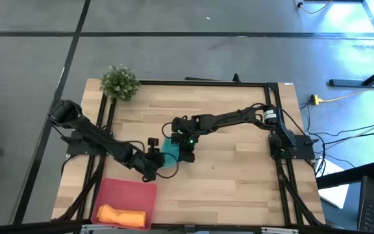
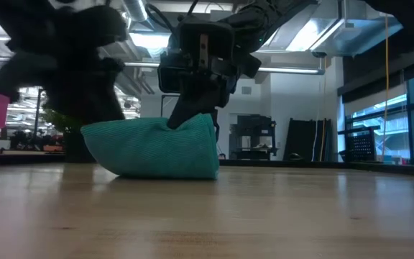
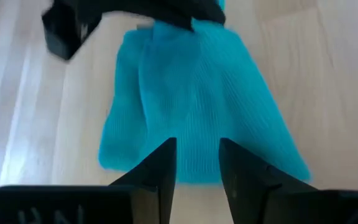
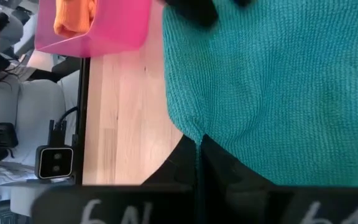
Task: Roll microfiber towels into tight, uniform cylinder then place into a basket
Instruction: Roll the blue microfiber cloth
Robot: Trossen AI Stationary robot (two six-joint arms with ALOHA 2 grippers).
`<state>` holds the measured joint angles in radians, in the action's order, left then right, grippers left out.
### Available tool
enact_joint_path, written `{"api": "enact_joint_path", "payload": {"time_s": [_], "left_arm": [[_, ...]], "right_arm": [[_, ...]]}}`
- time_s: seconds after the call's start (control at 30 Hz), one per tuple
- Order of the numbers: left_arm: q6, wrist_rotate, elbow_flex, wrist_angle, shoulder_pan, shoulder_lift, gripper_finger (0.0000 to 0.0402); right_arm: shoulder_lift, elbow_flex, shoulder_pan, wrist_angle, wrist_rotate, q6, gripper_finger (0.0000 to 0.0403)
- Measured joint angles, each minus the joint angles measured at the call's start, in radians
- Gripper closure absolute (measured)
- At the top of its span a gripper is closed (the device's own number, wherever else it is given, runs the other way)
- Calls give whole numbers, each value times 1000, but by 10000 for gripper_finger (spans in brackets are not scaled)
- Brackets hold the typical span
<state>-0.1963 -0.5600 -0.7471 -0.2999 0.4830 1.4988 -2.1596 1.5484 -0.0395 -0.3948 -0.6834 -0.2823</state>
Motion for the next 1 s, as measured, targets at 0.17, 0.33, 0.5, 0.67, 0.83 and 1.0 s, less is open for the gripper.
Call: {"api": "enact_joint_path", "payload": {"time_s": [0.17,0.33,0.5,0.67,0.83,1.0], "left_arm": [[57,69,0,71,-36,79,292],[84,115,0,92,-53,152,292],[131,113,-5,156,-57,200,292],[155,119,-5,162,-57,207,292],[155,173,-4,166,-59,209,292],[155,186,-4,166,-61,210,292]], "right_arm": [[1,0,2,1,2,2,394],[1,0,3,1,66,-16,394],[1,0,-4,2,91,-49,393],[-1,0,-19,-11,138,-79,392],[-1,0,-39,-101,141,-75,392],[-2,0,-42,-165,213,-51,392]]}}
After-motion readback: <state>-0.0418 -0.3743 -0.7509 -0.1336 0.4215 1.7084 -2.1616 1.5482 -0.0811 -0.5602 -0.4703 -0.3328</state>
